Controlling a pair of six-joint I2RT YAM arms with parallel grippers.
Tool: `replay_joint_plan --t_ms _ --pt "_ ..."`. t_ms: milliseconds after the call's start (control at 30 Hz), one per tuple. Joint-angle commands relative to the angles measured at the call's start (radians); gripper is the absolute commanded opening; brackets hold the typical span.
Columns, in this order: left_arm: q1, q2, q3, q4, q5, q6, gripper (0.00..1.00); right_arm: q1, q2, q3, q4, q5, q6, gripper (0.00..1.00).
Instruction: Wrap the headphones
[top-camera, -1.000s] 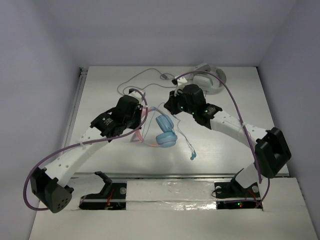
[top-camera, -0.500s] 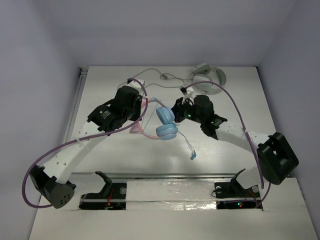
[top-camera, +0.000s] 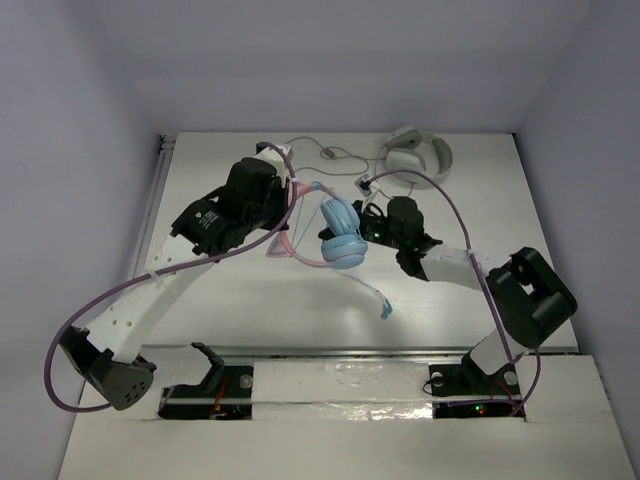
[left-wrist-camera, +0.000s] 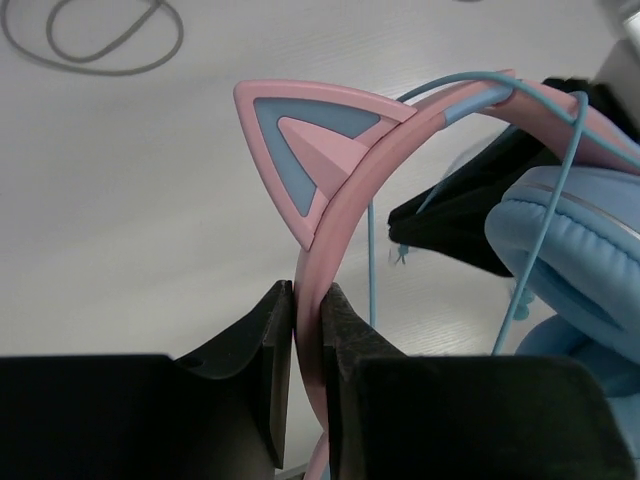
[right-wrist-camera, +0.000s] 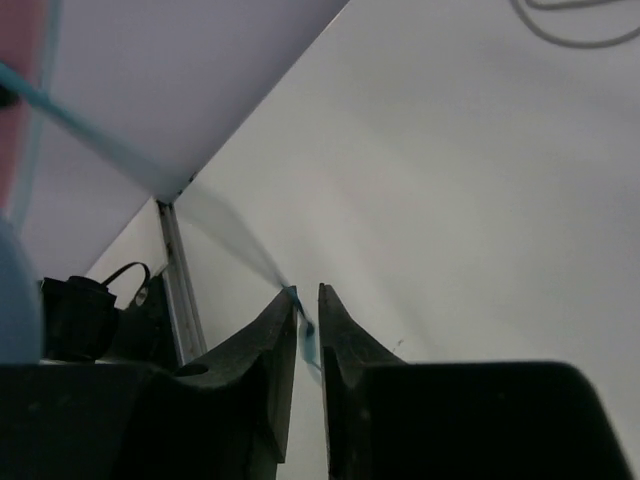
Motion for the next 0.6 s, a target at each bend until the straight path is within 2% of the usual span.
replay_joint_plan --t_ms 0,100,133,267,400,567 --pt "-0.003 -0.018 0.104 0.132 0.033 -0.053 0.00 -0.003 0.028 -0.023 0.108 -0.063 0.034 0.22" --pt "-0.003 -0.010 0.113 0.124 0.018 -0.053 0.00 -0.003 0.020 -0.040 0.116 -0.060 0.043 0.45" --pt "-0.003 -0.008 0.114 0.122 0.013 -0.053 0.00 -0.003 0.011 -0.043 0.113 -0.057 0.038 0.47" --pt "-0.003 -0.011 0.122 0.118 0.013 -0.059 0.00 -0.012 0.011 -0.045 0.111 -0.078 0.038 0.47" --pt "-0.003 -0.011 0.145 0.107 0.006 -0.064 0.00 -0.012 0.048 -0.063 0.185 -0.109 0.073 0.44" --pt "-0.003 -0.004 0.190 0.098 -0.016 -0.061 0.00 -0.012 0.054 -0.091 0.185 -0.081 0.087 0.43"
